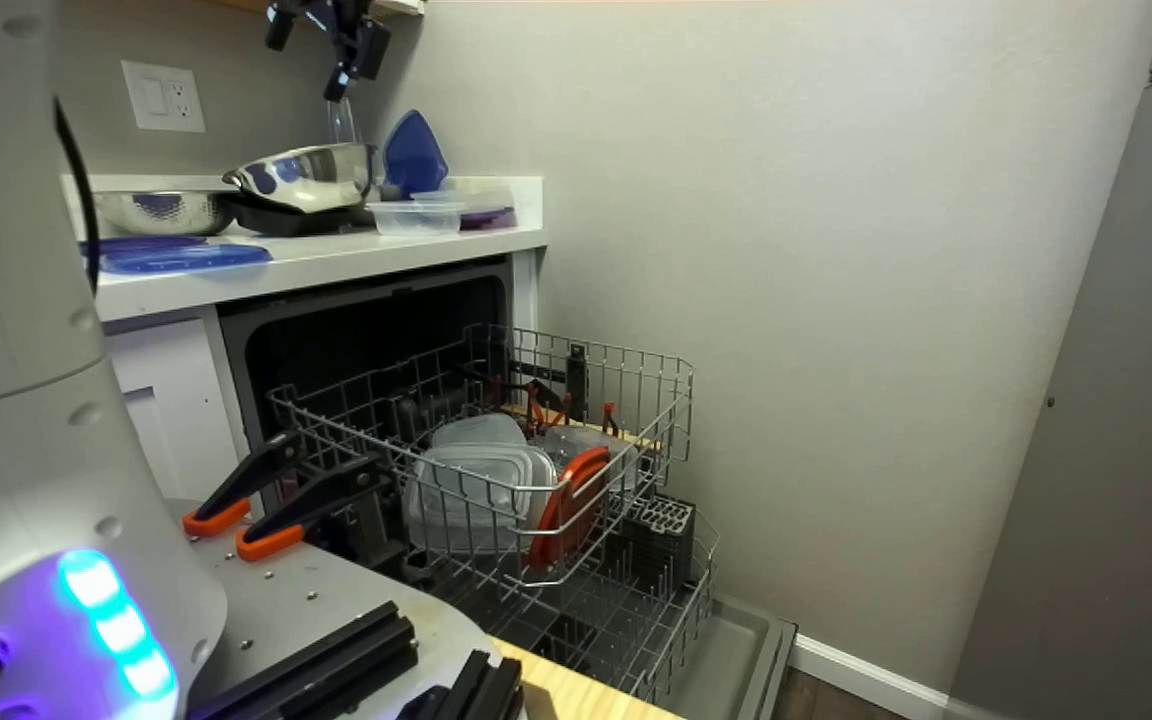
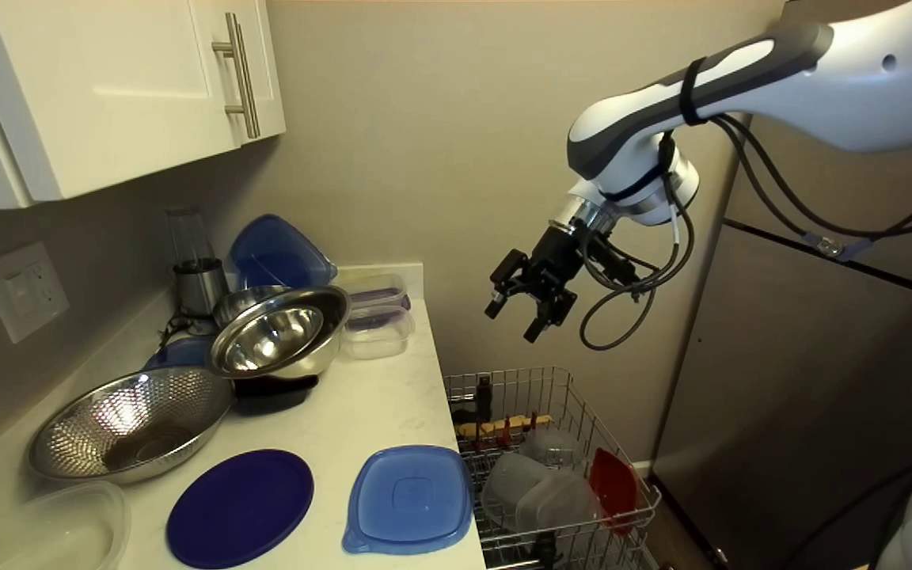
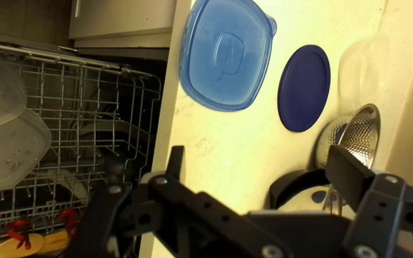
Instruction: Put one lid in the dishwasher
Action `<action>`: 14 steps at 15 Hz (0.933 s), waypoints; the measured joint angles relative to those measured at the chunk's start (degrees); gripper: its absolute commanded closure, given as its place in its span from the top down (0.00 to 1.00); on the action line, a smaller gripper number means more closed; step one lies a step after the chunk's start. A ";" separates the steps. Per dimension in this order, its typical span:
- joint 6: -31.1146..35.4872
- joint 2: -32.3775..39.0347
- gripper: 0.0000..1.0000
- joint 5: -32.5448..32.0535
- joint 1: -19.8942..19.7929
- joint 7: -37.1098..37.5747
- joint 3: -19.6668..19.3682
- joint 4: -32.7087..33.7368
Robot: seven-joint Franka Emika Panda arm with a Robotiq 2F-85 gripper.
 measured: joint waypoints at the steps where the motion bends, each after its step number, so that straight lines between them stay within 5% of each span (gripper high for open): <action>1: -0.04 1.60 1.00 1.71 0.05 -1.47 0.10 0.00; 14: -9.74 22.45 1.00 11.98 -0.81 -14.30 2.37 5.56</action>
